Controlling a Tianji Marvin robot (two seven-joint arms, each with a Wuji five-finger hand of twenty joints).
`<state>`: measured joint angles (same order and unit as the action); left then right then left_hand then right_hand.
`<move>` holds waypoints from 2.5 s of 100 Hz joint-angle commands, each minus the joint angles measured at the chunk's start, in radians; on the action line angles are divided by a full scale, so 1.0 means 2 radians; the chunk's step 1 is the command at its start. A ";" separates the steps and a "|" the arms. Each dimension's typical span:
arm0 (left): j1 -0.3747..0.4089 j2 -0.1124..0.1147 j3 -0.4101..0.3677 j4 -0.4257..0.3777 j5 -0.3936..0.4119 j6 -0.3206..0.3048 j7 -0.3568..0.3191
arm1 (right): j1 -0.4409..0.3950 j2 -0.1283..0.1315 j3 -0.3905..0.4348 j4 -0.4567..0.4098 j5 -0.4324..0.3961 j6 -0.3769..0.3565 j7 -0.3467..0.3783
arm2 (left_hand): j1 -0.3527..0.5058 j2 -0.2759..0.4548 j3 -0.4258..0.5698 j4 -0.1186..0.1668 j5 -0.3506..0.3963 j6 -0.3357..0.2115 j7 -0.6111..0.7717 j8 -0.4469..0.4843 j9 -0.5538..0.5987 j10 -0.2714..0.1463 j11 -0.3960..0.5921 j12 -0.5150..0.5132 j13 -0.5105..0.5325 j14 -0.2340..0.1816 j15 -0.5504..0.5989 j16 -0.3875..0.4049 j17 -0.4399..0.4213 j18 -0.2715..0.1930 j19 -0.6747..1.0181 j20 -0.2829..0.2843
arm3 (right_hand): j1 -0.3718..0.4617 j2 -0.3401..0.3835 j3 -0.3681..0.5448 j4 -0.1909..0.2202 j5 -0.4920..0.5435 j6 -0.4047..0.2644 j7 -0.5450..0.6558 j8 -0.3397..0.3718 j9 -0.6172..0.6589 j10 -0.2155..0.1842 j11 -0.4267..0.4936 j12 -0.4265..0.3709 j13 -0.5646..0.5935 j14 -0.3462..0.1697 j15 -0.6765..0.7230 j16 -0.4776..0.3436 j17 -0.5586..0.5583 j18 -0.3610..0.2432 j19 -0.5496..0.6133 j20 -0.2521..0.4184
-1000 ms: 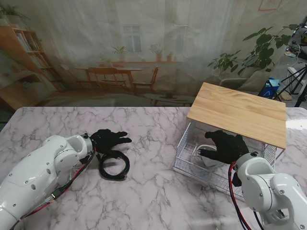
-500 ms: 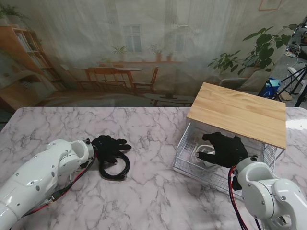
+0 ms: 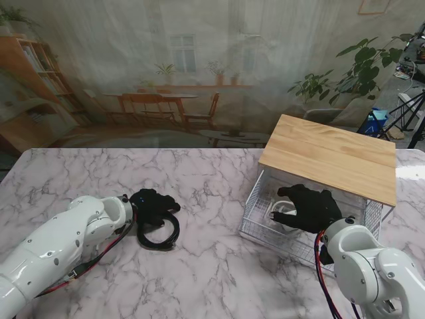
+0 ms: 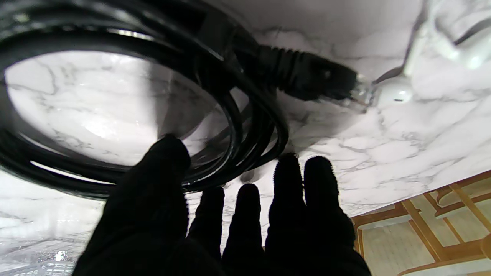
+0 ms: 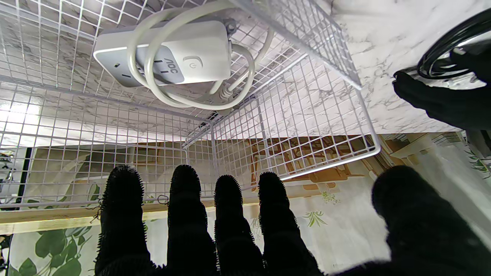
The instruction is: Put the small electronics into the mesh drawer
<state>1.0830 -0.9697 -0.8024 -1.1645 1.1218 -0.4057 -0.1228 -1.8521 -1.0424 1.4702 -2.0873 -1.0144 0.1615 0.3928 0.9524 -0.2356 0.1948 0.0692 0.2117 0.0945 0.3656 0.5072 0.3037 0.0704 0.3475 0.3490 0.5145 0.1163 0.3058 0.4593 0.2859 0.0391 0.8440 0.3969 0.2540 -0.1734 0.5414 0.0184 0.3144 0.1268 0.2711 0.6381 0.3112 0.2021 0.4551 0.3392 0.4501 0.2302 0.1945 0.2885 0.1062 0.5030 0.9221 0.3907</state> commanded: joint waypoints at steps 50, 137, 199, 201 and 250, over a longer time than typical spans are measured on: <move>-0.025 0.001 0.062 0.031 0.017 0.020 0.048 | 0.000 -0.001 -0.003 0.005 0.004 0.001 -0.007 | 0.140 -0.034 0.007 -0.026 0.039 -0.089 0.194 0.112 0.182 -0.021 0.051 0.388 0.104 -0.009 0.173 0.228 0.081 0.002 0.110 0.063 | 0.008 0.013 -0.009 -0.010 0.001 -0.023 0.012 -0.014 0.005 -0.006 -0.011 -0.002 0.009 -0.006 -0.020 0.004 -0.016 -0.005 -0.016 0.008; -0.026 0.000 0.066 0.049 0.052 -0.003 0.192 | -0.003 -0.002 -0.005 0.007 0.012 0.008 -0.018 | 0.143 -0.050 0.071 -0.032 0.142 -0.124 0.328 0.171 0.313 -0.084 -0.056 0.253 0.217 -0.024 0.199 0.209 0.192 -0.026 0.156 0.072 | 0.021 0.018 -0.018 -0.010 0.001 -0.024 0.019 -0.020 0.007 -0.005 -0.009 -0.001 0.011 -0.006 -0.020 0.005 -0.018 -0.003 -0.021 0.008; -0.027 0.000 0.065 0.056 0.069 0.005 0.268 | -0.007 -0.003 -0.003 0.008 0.019 0.006 -0.026 | 0.163 -0.027 0.050 -0.036 0.096 -0.116 0.352 0.200 0.309 -0.051 0.013 0.296 0.209 -0.041 0.228 0.234 0.184 -0.025 0.161 0.098 | 0.031 0.022 -0.025 -0.010 0.001 -0.022 0.022 -0.023 0.008 -0.005 -0.007 -0.001 0.012 -0.006 -0.019 0.005 -0.017 -0.003 -0.023 0.007; -0.024 0.001 0.059 0.053 0.073 0.005 0.270 | -0.007 -0.003 -0.003 0.008 0.020 0.006 -0.027 | 0.163 -0.027 0.050 -0.036 0.096 -0.116 0.352 0.200 0.309 -0.053 0.014 0.297 0.210 -0.042 0.228 0.234 0.185 -0.025 0.162 0.098 | 0.030 0.022 -0.025 -0.010 0.001 -0.022 0.022 -0.023 0.008 -0.005 -0.007 -0.001 0.012 -0.006 -0.019 0.005 -0.017 -0.003 -0.022 0.007; 0.042 0.000 -0.071 -0.028 0.124 -0.015 0.320 | -0.014 -0.010 0.002 0.005 0.064 -0.013 -0.072 | 0.160 -0.031 0.055 -0.029 0.098 -0.116 0.353 0.200 0.312 -0.053 0.017 0.304 0.216 -0.044 0.233 0.230 0.193 -0.028 0.165 0.099 | 0.017 0.004 -0.020 -0.012 0.028 0.034 0.018 -0.031 0.028 0.005 0.017 0.003 0.026 -0.004 -0.008 0.008 -0.007 -0.006 -0.013 0.010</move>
<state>1.1631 -0.9715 -0.9254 -1.1815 1.3704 -0.4231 0.5110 -1.8708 -1.0566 1.4730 -2.0662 -0.8933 0.1433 0.2581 1.1565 -0.3785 0.2313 -0.0234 0.4028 -0.1129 0.9689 0.8641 0.8835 -0.0177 0.2609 0.8934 0.9294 0.0344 0.7396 0.9182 0.6547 0.0255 1.1361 0.5709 0.2939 -0.1574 0.5085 0.0184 0.3522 0.1567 0.3062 0.5991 0.3535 0.2015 0.4639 0.3406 0.4868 0.2276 0.1957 0.2888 0.0936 0.5016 0.8908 0.3914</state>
